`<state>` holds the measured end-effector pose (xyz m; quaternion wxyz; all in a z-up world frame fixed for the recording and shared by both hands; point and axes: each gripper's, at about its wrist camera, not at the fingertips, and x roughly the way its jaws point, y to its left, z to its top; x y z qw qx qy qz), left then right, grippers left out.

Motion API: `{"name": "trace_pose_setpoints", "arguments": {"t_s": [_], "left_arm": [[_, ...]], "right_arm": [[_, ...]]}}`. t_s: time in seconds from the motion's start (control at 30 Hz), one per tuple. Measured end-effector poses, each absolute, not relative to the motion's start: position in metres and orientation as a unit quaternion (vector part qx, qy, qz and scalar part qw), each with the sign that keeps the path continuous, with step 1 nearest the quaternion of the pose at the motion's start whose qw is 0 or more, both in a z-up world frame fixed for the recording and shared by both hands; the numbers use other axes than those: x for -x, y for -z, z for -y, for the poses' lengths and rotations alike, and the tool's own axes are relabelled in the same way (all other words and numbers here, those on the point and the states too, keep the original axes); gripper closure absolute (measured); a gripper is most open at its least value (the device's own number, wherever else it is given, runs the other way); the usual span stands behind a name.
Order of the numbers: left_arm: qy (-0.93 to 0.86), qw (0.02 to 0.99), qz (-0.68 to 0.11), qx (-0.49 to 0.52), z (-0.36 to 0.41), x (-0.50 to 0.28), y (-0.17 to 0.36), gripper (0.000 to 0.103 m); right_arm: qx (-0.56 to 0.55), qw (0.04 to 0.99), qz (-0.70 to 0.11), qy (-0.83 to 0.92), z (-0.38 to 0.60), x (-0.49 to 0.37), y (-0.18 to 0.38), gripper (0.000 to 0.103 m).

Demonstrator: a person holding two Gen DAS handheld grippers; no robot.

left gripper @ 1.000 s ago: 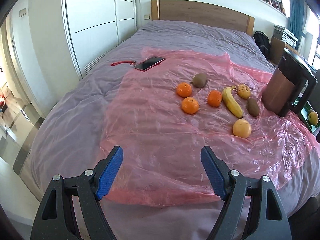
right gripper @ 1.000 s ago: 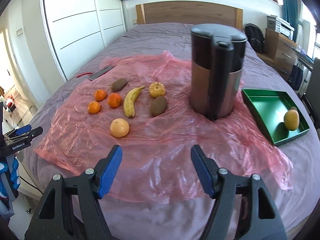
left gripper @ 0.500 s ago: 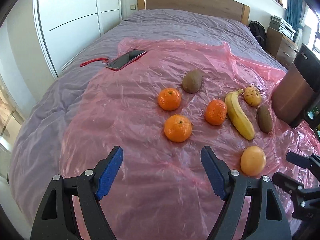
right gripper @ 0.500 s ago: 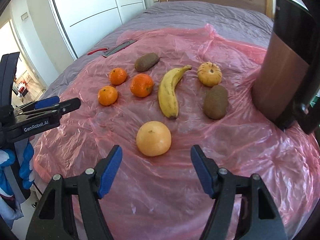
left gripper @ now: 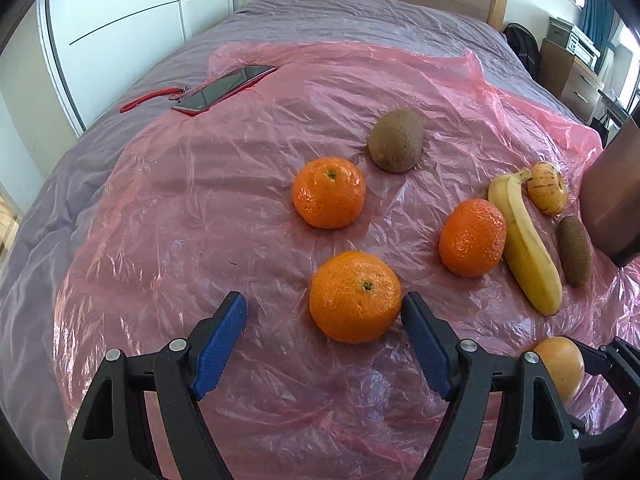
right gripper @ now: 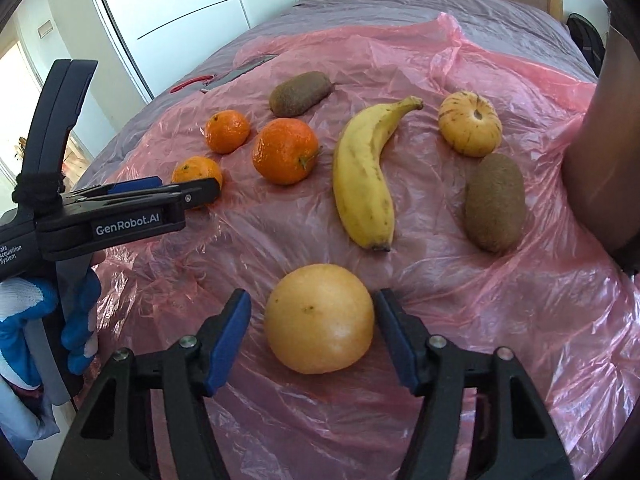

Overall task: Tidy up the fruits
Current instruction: 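Grasp a mandarin with the left tool while the right tool grasps the grapefruit, then carry the mandarin with the left tool while the right tool carries the grapefruit to the tray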

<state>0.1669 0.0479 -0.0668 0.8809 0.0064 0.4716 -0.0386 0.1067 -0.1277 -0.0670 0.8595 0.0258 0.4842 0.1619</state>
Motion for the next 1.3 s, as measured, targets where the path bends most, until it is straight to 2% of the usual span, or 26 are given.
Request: {"name": "trace_pose_setpoints", "arguments": {"t_s": [0.17,0.27,0.3,0.33,0.4,0.5,0.97,1.3], "left_arm": [[0.037,0.88,-0.473,-0.012,-0.046,-0.17,0.074,0.031],[0.038,0.881,-0.471,-0.011,-0.045,-0.171,0.076,0.036],[0.039,0.882,-0.47,-0.011,-0.045,-0.171,0.076,0.04],[0.04,0.882,-0.469,-0.012,-0.044,-0.172,0.076,0.044],[0.043,0.881,-0.47,-0.017,-0.041,-0.172,0.077,0.049],[0.047,0.88,-0.472,-0.026,-0.036,-0.173,0.078,0.064],[0.042,0.888,-0.457,-0.037,-0.027,-0.166,0.054,0.065],[0.029,0.904,-0.426,-0.04,-0.028,-0.137,0.008,0.065]], "right_arm": [[-0.019,0.863,-0.479,-0.16,0.126,-0.106,0.071,0.027],[-0.011,0.865,-0.477,-0.154,0.124,-0.104,0.073,0.038],[-0.009,0.867,-0.475,-0.151,0.124,-0.104,0.074,0.047],[-0.009,0.868,-0.474,-0.149,0.125,-0.103,0.075,0.052],[-0.008,0.869,-0.473,-0.148,0.126,-0.102,0.076,0.052],[0.004,0.871,-0.469,-0.146,0.123,-0.099,0.077,0.052],[-0.074,0.858,-0.474,-0.182,0.145,-0.104,0.066,0.054],[-0.097,0.873,-0.439,-0.189,0.161,-0.086,0.017,0.054]]}}
